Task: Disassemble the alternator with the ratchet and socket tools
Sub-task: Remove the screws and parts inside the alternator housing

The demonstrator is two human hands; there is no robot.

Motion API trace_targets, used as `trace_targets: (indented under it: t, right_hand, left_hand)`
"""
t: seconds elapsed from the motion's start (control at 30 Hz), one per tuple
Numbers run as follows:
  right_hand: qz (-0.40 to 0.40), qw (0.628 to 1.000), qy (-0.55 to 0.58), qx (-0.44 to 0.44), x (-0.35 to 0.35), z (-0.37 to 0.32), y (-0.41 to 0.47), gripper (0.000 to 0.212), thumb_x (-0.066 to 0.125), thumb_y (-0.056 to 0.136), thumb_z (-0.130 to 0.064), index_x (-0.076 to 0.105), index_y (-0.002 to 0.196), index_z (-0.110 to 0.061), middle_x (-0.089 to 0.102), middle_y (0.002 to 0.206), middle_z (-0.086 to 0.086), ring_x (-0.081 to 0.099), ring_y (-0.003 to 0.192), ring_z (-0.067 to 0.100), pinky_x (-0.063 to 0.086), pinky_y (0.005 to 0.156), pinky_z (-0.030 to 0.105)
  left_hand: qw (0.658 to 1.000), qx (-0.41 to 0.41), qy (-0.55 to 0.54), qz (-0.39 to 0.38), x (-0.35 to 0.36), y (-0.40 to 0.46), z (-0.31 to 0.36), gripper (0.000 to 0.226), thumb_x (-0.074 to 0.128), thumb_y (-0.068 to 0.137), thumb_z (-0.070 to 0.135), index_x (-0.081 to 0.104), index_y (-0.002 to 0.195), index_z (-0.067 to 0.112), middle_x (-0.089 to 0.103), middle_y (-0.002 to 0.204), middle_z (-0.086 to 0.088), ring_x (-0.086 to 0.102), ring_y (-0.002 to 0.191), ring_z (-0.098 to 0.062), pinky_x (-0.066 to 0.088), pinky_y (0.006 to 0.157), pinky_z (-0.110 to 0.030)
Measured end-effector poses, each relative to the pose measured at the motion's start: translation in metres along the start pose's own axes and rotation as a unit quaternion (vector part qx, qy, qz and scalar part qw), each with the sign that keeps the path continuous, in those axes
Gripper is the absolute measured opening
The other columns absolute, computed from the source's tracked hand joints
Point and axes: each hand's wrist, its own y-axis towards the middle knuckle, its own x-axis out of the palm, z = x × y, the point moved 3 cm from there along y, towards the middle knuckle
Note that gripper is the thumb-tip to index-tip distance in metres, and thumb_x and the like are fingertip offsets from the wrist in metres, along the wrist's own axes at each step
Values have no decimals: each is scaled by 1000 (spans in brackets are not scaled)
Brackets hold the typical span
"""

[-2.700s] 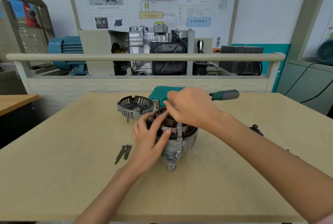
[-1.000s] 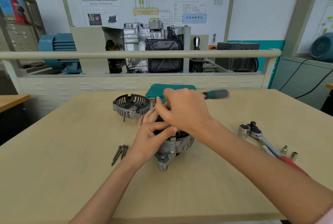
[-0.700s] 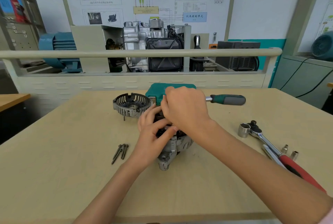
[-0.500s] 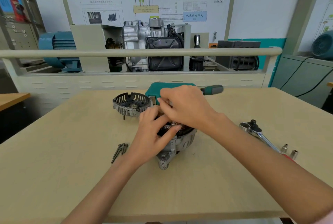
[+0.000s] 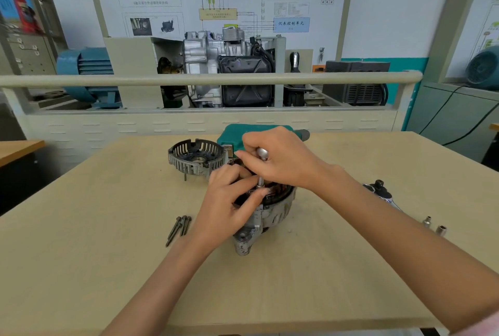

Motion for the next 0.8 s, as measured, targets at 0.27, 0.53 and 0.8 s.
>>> trace_targets:
  t: [0.27,0.53,0.8]
  right_hand:
    - [-20,996,-82,-43,-3,-8,5,39,56,89,-24,28,62,-27,38,52,-9,35,49,13,26,44,24]
    - [18,992,-127,6,-2,-18,3,33,53,90,-24,36,62,-19,38,51,-7,37,49,15,23,47,27]
    - [-1,915,-331,230,5,-22,5,41,42,94,-21,28,55,-15,28,54,-1,25,44,14,13,43,25]
  left_hand:
    - [998,19,57,-11,-3,-1,0,37,48,90,37,72,91,9,59,82,-4,51,80,-16,37,73,-37]
    - [997,-51,-63,16,1,0,-1,36,58,82,41,74,78,9,54,75,-9,51,77,-22,43,71,-47]
    - [986,-117,-104,53,7,1,1,16,67,76,28,69,91,32,39,65,7,39,69,-6,35,68,-34]
